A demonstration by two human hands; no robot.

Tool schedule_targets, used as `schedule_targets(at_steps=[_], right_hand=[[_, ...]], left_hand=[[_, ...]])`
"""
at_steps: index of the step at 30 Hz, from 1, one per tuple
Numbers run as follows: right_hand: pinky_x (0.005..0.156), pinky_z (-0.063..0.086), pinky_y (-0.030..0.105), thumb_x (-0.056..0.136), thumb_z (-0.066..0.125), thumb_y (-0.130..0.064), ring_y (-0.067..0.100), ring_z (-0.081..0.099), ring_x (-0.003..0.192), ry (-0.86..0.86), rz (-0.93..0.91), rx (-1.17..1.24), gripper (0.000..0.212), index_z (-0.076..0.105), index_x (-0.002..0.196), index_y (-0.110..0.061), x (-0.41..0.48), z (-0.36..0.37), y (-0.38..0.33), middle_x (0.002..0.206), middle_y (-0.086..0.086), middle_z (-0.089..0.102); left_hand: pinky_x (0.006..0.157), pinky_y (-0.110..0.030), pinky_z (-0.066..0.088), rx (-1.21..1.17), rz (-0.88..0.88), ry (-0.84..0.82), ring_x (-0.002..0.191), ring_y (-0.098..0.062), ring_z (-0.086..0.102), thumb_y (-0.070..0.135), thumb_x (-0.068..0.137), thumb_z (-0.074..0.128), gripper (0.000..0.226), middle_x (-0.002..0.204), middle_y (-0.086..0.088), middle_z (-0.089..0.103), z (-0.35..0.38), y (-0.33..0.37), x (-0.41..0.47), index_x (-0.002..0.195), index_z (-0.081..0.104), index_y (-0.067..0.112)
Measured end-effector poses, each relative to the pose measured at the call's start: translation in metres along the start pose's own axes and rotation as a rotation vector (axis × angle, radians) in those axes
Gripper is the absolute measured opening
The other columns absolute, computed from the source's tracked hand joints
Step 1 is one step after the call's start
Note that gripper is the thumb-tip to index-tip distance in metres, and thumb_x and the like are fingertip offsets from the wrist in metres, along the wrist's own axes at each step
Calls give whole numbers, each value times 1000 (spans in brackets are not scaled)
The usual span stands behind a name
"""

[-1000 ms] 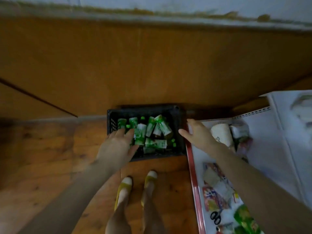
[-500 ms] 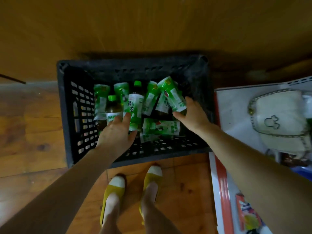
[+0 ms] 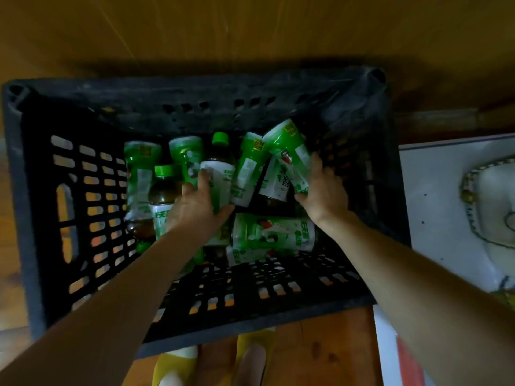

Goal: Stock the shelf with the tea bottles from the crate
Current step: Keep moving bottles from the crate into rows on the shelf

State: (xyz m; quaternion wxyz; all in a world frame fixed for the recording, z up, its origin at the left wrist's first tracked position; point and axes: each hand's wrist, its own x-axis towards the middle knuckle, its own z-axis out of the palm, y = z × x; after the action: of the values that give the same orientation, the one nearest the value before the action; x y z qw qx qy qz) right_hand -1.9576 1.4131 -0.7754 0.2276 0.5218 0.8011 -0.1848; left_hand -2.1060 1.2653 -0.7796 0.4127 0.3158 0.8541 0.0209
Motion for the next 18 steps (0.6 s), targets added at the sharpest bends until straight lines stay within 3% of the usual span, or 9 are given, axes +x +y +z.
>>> schedule_targets(at_steps=[7, 10, 14, 18], right_hand=[[75, 50, 35, 74, 66, -29, 32, 60, 95, 9, -39, 132, 69, 33, 134, -22, -20, -24, 6, 107, 10, 62], [68, 51, 31, 72, 67, -31, 21, 62, 81, -66, -34, 285, 54, 45, 121, -24, -47, -39, 8, 89, -3, 63], [67, 51, 29, 69, 72, -27, 13, 62, 79, -136, 4, 551, 41, 54, 106, -24, -78, -49, 12, 88, -6, 63], [55, 47, 14, 73, 72, -17, 6, 60, 72, -154, 129, 868, 24, 61, 93, -22, -117, -70, 11, 81, -6, 64]], left_hand=[[71, -41, 46, -45, -13, 14, 100, -40, 57, 46, 80, 62, 90, 115, -24, 55, 9, -1, 12, 144, 5, 16], [68, -38, 42, -107, -36, 18, 98, -39, 58, 36, 80, 65, 85, 113, -23, 58, 3, 2, 11, 143, 11, 15], [72, -36, 43, -148, -37, 37, 102, -36, 57, 34, 80, 66, 85, 117, -20, 58, -18, 0, -10, 145, 14, 19], [79, -36, 48, -289, 51, 74, 103, -33, 57, 27, 77, 68, 82, 120, -12, 58, -55, -3, -64, 143, 20, 26]])
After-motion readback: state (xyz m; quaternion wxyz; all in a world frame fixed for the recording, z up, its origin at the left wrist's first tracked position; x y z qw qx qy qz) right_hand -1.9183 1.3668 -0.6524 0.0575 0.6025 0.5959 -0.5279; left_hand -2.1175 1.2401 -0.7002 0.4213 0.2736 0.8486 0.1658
